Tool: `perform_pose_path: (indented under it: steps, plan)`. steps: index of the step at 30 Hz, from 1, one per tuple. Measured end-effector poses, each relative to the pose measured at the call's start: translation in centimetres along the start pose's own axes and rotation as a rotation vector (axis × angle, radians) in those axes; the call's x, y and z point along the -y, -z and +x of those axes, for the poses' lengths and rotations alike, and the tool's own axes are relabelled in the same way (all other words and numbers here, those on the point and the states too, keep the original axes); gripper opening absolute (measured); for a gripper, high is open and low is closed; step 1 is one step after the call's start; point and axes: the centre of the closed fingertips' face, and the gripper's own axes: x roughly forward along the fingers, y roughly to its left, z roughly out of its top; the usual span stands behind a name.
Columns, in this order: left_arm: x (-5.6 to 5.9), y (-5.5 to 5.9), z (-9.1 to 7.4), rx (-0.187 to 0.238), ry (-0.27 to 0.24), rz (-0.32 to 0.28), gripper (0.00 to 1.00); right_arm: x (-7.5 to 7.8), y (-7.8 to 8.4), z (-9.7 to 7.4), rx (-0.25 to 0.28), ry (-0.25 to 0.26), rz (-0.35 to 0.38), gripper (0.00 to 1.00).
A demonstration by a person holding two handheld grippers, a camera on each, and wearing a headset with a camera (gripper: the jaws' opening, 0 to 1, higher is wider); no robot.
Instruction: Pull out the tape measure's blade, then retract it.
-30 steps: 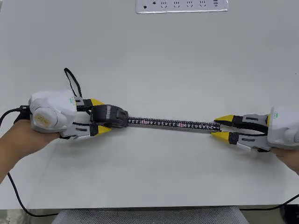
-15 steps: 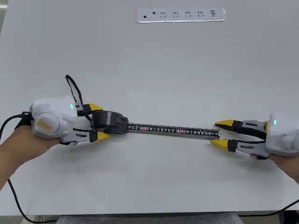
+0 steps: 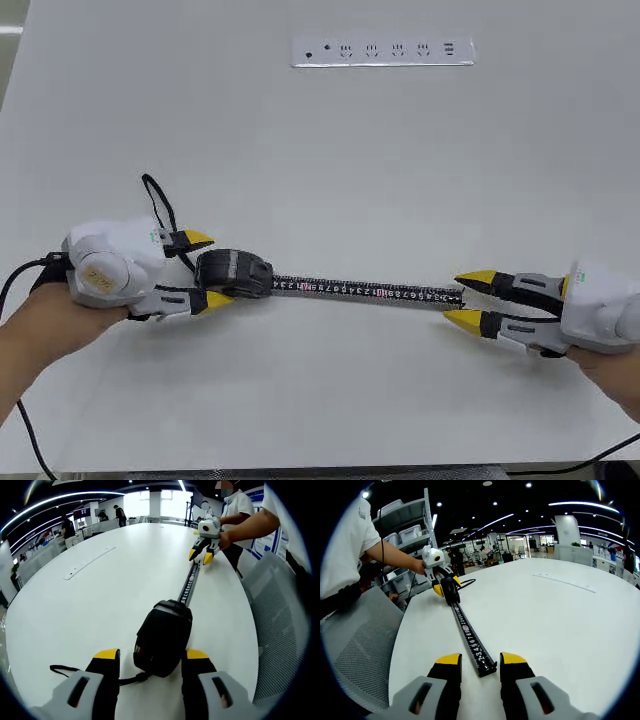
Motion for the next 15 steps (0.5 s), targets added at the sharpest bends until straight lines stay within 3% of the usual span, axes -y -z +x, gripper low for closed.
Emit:
perform_pose_path:
  steps: [15]
  plan:
    - [-0.05,-0.18,-1.05,0.034,-0.053,-0.070,0.51,-0.30,-0.53,-0.18,0.007,0.075,0.027,0.34]
